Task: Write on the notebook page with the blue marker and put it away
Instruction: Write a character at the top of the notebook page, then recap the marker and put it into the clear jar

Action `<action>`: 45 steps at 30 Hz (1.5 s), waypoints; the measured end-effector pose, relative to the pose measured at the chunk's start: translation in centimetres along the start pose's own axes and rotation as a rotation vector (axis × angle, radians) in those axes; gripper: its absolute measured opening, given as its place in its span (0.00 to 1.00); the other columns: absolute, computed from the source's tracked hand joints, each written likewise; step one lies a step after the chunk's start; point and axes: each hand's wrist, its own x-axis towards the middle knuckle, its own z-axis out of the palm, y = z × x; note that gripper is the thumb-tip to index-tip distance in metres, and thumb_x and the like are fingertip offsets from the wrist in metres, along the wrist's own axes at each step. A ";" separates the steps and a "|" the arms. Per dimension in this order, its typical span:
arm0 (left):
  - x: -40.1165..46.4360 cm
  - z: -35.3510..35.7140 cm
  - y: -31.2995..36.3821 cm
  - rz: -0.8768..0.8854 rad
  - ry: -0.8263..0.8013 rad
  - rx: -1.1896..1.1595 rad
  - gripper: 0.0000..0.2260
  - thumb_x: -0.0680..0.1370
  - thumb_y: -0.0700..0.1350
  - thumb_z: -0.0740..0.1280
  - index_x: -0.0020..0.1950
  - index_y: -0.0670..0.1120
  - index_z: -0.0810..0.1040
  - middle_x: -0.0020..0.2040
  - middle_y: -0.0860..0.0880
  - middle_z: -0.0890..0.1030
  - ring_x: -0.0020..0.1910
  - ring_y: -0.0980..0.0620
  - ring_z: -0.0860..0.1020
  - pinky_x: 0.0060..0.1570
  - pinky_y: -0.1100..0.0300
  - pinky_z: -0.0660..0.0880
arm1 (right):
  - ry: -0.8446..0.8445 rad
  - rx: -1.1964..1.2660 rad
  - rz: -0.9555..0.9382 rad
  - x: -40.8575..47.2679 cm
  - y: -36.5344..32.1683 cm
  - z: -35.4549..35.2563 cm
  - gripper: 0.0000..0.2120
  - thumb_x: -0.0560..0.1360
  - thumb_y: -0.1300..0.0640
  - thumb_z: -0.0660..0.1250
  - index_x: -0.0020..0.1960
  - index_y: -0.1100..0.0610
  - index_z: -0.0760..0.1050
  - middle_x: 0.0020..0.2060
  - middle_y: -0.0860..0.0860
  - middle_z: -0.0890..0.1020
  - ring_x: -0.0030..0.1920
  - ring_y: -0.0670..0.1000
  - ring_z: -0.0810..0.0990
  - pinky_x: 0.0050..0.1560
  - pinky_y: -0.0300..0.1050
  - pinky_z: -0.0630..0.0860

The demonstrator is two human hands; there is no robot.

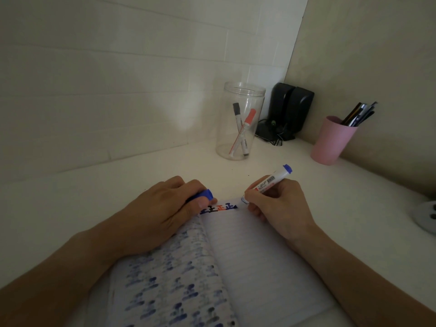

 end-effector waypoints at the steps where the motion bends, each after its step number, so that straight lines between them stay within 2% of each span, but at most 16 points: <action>1: 0.0 0.0 0.0 -0.003 0.001 0.003 0.11 0.83 0.59 0.50 0.55 0.62 0.71 0.43 0.59 0.74 0.47 0.58 0.74 0.50 0.56 0.72 | -0.004 0.012 -0.004 0.0 0.0 0.0 0.02 0.69 0.59 0.75 0.40 0.58 0.84 0.28 0.52 0.85 0.28 0.45 0.82 0.34 0.40 0.78; 5: 0.0 -0.2 0.2 -0.003 0.028 0.061 0.15 0.83 0.60 0.50 0.62 0.59 0.73 0.45 0.59 0.76 0.46 0.59 0.74 0.49 0.60 0.71 | 0.035 0.200 -0.048 -0.2 -0.4 -0.5 0.01 0.73 0.62 0.74 0.44 0.59 0.84 0.29 0.51 0.84 0.29 0.44 0.80 0.32 0.35 0.76; 7: 0.0 -0.3 0.2 0.022 0.094 0.127 0.15 0.83 0.60 0.51 0.61 0.58 0.73 0.47 0.61 0.76 0.45 0.62 0.73 0.47 0.63 0.69 | 0.040 0.338 -0.054 -0.1 -0.6 -0.9 0.03 0.73 0.64 0.73 0.47 0.61 0.84 0.29 0.51 0.82 0.29 0.44 0.78 0.30 0.35 0.74; 10: 0.1 -0.5 0.3 0.030 0.173 0.203 0.13 0.82 0.59 0.53 0.58 0.56 0.73 0.46 0.64 0.72 0.43 0.66 0.71 0.45 0.68 0.65 | -0.041 0.530 -0.044 -0.1 -0.9 -1.0 0.04 0.74 0.66 0.71 0.48 0.61 0.81 0.32 0.54 0.81 0.32 0.50 0.77 0.31 0.42 0.72; 13: 0.2 -0.6 0.4 0.022 0.205 0.228 0.15 0.81 0.60 0.55 0.56 0.54 0.76 0.45 0.60 0.75 0.40 0.59 0.72 0.44 0.68 0.64 | -0.157 0.689 -0.017 -0.3 -1.3 -0.8 0.06 0.76 0.66 0.66 0.50 0.62 0.81 0.37 0.59 0.84 0.35 0.53 0.81 0.33 0.43 0.74; 17: 0.3 -0.5 0.4 0.023 0.247 0.248 0.14 0.80 0.60 0.57 0.54 0.53 0.76 0.43 0.62 0.71 0.38 0.61 0.68 0.43 0.69 0.63 | -0.278 0.625 -0.031 -0.9 -1.7 -0.5 0.10 0.77 0.63 0.66 0.55 0.61 0.84 0.46 0.63 0.87 0.42 0.55 0.86 0.36 0.40 0.79; 21: 0.3 -0.5 0.3 0.010 0.254 0.265 0.15 0.80 0.61 0.56 0.54 0.53 0.76 0.44 0.63 0.70 0.39 0.62 0.65 0.42 0.70 0.63 | -0.297 0.574 -0.089 -1.1 -1.7 -0.5 0.15 0.71 0.58 0.69 0.54 0.63 0.84 0.40 0.62 0.86 0.38 0.55 0.81 0.35 0.41 0.77; 25: 0.3 -0.6 0.3 0.020 0.248 0.258 0.15 0.81 0.60 0.57 0.55 0.53 0.77 0.45 0.61 0.74 0.39 0.62 0.67 0.43 0.69 0.64 | -0.293 0.543 -0.121 -1.0 -1.5 -0.6 0.12 0.73 0.61 0.68 0.52 0.66 0.84 0.34 0.60 0.81 0.34 0.53 0.77 0.33 0.42 0.74; 31: 0.2 -0.9 0.9 0.081 0.249 0.273 0.13 0.81 0.58 0.60 0.56 0.53 0.77 0.46 0.63 0.70 0.41 0.64 0.64 0.44 0.66 0.63 | -0.347 0.506 -0.117 -1.2 -1.4 -0.4 0.08 0.76 0.68 0.66 0.51 0.66 0.84 0.34 0.61 0.82 0.34 0.54 0.78 0.34 0.42 0.75; 34: 0.2 -1.1 1.3 0.125 0.232 0.293 0.13 0.81 0.57 0.60 0.57 0.52 0.78 0.46 0.58 0.77 0.41 0.63 0.64 0.44 0.61 0.65 | -0.390 0.502 -0.112 -1.3 -1.6 -0.3 0.06 0.74 0.66 0.69 0.49 0.65 0.82 0.35 0.62 0.84 0.34 0.55 0.80 0.34 0.41 0.77; 38: -0.1 -1.4 2.0 0.145 0.195 0.277 0.15 0.81 0.56 0.59 0.58 0.49 0.79 0.47 0.53 0.82 0.40 0.59 0.69 0.46 0.66 0.64 | -0.417 0.488 -0.139 -1.5 -1.9 -0.6 0.14 0.70 0.60 0.73 0.51 0.67 0.82 0.39 0.64 0.86 0.36 0.57 0.83 0.36 0.43 0.79; 41: -0.6 -1.5 2.5 0.141 0.186 0.216 0.16 0.81 0.56 0.58 0.58 0.48 0.79 0.46 0.52 0.81 0.41 0.57 0.73 0.46 0.69 0.64 | -0.422 0.483 -0.167 -1.5 -2.1 -0.8 0.13 0.71 0.61 0.72 0.52 0.68 0.82 0.39 0.65 0.86 0.36 0.57 0.84 0.36 0.43 0.80; 45: -1.0 -1.3 3.0 0.136 0.199 0.164 0.17 0.82 0.56 0.56 0.56 0.47 0.78 0.44 0.51 0.81 0.40 0.56 0.73 0.45 0.68 0.67 | -0.439 0.510 -0.222 -1.8 -2.4 -0.8 0.13 0.70 0.61 0.72 0.51 0.68 0.83 0.38 0.65 0.86 0.34 0.57 0.84 0.35 0.42 0.80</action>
